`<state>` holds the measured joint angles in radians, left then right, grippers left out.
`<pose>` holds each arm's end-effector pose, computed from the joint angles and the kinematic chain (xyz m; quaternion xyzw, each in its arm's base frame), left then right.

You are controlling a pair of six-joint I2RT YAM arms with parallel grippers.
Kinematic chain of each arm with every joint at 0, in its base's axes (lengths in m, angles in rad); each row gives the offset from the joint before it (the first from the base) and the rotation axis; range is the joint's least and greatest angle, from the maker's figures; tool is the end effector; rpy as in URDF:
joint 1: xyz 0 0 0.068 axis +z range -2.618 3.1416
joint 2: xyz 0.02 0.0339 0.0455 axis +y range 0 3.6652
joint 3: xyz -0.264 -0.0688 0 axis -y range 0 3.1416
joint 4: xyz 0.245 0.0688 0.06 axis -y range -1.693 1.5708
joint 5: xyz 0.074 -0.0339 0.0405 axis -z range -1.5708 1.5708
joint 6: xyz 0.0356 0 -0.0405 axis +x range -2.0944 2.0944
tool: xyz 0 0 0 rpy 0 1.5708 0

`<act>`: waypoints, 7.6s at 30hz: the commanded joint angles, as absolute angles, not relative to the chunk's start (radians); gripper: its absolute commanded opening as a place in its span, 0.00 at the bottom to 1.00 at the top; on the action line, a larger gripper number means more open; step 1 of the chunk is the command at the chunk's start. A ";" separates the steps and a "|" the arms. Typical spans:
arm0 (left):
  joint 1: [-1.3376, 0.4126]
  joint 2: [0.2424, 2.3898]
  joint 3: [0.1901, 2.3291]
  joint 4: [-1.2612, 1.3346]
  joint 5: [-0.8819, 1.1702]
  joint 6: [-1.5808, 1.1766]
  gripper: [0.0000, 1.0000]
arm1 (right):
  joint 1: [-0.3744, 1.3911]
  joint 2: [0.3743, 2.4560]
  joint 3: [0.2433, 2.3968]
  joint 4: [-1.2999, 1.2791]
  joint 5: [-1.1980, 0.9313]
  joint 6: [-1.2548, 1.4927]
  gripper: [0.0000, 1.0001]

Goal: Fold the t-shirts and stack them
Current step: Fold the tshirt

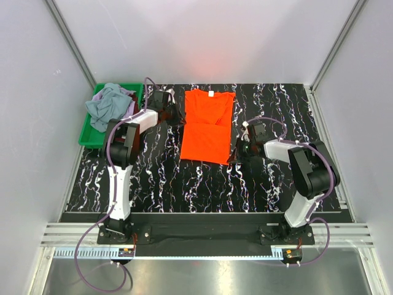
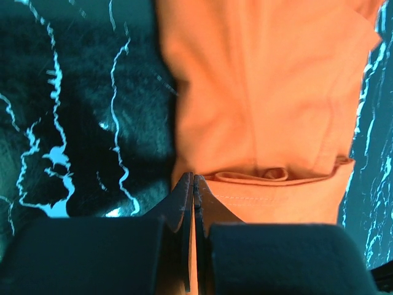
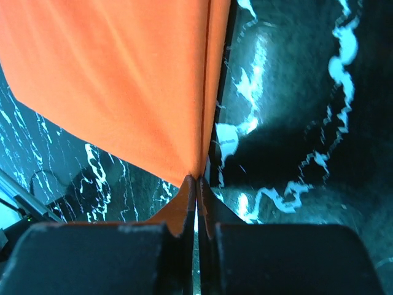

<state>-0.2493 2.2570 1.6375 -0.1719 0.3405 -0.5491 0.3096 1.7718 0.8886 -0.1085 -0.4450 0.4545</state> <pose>0.4789 -0.1342 0.1478 -0.0725 0.9110 -0.2899 0.2841 0.3122 0.1159 0.1321 0.0048 0.9369 0.3001 0.1796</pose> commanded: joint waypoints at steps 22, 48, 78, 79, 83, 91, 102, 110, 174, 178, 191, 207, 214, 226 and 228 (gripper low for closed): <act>-0.221 1.950 1.427 -0.256 0.312 -0.514 0.50 | 0.321 1.568 0.792 -0.182 -0.353 0.494 0.31; -0.285 1.732 0.727 0.127 0.420 -0.795 0.59 | 0.324 1.651 0.718 -0.091 -0.298 0.834 0.52; -0.298 1.773 0.675 0.318 0.522 -0.890 0.00 | 0.322 1.566 0.640 -0.067 -0.155 0.896 0.00; -0.302 1.760 0.667 0.314 0.523 -0.888 0.00 | 0.322 1.557 0.641 -0.095 -0.153 0.882 0.00; -0.322 1.648 0.626 0.267 0.497 -0.891 0.00 | 0.322 1.473 0.638 -0.149 -0.175 0.804 0.00; -0.393 1.459 0.558 0.127 0.391 -0.900 0.00 | 0.322 1.322 0.620 -0.262 -0.189 0.781 0.00; -0.477 1.338 0.463 0.086 0.345 -0.937 0.00 | 0.330 1.114 0.520 -0.316 -0.252 0.802 0.00; -0.506 1.243 0.506 -0.026 0.328 -0.991 0.00 | 0.331 0.988 0.589 -0.460 -0.206 0.749 0.00; -0.241 2.243 1.827 -0.003 0.483 -0.727 0.00 | 0.183 2.042 1.704 -0.324 -0.100 0.517 0.00; -0.216 2.261 1.824 0.061 0.453 -0.715 0.00 | 0.183 2.111 1.773 -0.291 -0.118 0.500 0.00; -0.172 2.483 2.085 0.041 0.426 -0.719 0.00 | 0.169 2.371 2.074 -0.287 -0.192 0.482 0.15; -0.141 2.200 1.795 -0.089 0.446 -0.546 0.54 | 0.169 2.119 1.720 -0.302 -0.305 0.385 0.76; -0.236 2.052 1.454 -0.029 0.411 -0.523 0.57 | 0.169 2.115 1.631 -0.328 -0.373 0.336 0.70; -0.281 2.129 1.466 -0.110 0.333 -0.517 0.57 | 0.166 2.140 1.523 -0.299 -0.431 0.330 0.39; -0.281 2.143 1.480 -0.126 0.337 -0.514 0.54 | 0.166 2.134 1.508 -0.298 -0.439 0.330 0.31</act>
<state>-0.2825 2.1239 1.4467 -0.1238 0.3679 -0.5396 0.1707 2.1597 1.5352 -0.3252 -0.4053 0.3351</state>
